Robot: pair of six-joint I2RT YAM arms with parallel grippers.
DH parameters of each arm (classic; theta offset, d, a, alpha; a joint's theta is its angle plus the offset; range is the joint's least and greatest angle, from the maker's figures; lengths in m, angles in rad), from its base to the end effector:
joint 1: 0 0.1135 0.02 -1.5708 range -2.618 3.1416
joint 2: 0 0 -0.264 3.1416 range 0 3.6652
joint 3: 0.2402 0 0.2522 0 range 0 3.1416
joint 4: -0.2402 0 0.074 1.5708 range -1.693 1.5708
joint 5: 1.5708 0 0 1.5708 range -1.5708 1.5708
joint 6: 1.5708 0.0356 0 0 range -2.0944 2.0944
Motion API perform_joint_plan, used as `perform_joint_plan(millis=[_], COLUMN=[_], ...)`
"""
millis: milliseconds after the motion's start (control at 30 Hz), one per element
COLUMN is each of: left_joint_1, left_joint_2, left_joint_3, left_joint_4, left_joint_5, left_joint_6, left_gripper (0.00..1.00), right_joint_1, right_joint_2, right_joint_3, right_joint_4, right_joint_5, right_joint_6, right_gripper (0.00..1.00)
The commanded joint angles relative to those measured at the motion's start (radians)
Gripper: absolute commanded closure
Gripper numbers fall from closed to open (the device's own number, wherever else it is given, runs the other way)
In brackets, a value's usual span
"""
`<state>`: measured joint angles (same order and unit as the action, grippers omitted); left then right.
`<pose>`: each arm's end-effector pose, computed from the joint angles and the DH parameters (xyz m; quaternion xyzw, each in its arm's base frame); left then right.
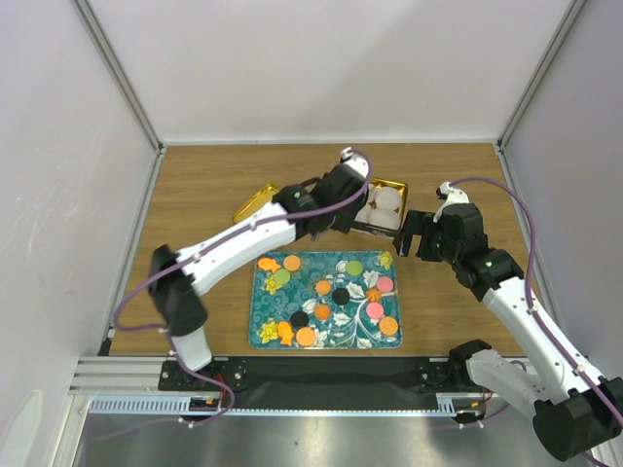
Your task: Pack the cookies
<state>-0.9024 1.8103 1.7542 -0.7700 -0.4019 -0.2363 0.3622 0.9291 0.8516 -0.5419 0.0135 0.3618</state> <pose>0.2606 -0.3076 0.3376 0.2298 0.8863 -0.0356 0.4005 0.1873 0.0704 0.3022 0.0029 0.8890 0.1566 0.4304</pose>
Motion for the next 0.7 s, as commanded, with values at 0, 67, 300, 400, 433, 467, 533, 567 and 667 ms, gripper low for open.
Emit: perform_joint_plan(millis=[0,67,300,400,433,467,533,567,667], left_joint_1=[-0.064,-0.099,-0.2,-0.23,-0.242,-0.25,-0.26,-0.266,-0.268], left_joint_2=[-0.13,-0.205,-0.341,-0.351,-0.351,-0.35,-0.342,-0.335,-0.31], left_joint_3=[-0.143,-0.241,-0.473,-0.519,-0.525,-0.535,-0.541,-0.542,-0.544], left_joint_4=[0.02,0.023,0.035,0.038,0.041,0.046,0.051,0.054,0.067], left_joint_5=[-0.037,-0.038,-0.008,-0.009,-0.003,0.003,0.008,0.009,0.012], left_joint_6=[-0.053,-0.069,-0.129,-0.141,-0.141,-0.144,-0.146,-0.147,-0.149], left_gripper=[0.44,0.44,0.44,0.44,0.44,0.43,0.43,0.43,0.43], right_joint_1=[-0.003,-0.003,-0.005,-0.005,-0.005,-0.003,-0.005,-0.005,-0.005], right_joint_2=[-0.024,-0.026,-0.029,-0.029,-0.027,-0.026,-0.024,-0.024,-0.023], right_joint_3=[0.037,0.035,0.033,0.032,0.033,0.032,0.032,0.032,0.032], right_joint_4=[-0.001,-0.003,-0.001,0.002,0.002,0.003,0.002,0.002,0.002], right_joint_5=[-0.004,-0.032,-0.033,-0.03,-0.033,-0.033,-0.035,-0.033,-0.035], right_joint_6=[-0.017,-0.017,-0.015,-0.012,-0.011,-0.011,-0.011,-0.011,-0.009], right_gripper=[0.0,0.0,0.0,0.0,0.0,0.0,0.0,0.0,0.0])
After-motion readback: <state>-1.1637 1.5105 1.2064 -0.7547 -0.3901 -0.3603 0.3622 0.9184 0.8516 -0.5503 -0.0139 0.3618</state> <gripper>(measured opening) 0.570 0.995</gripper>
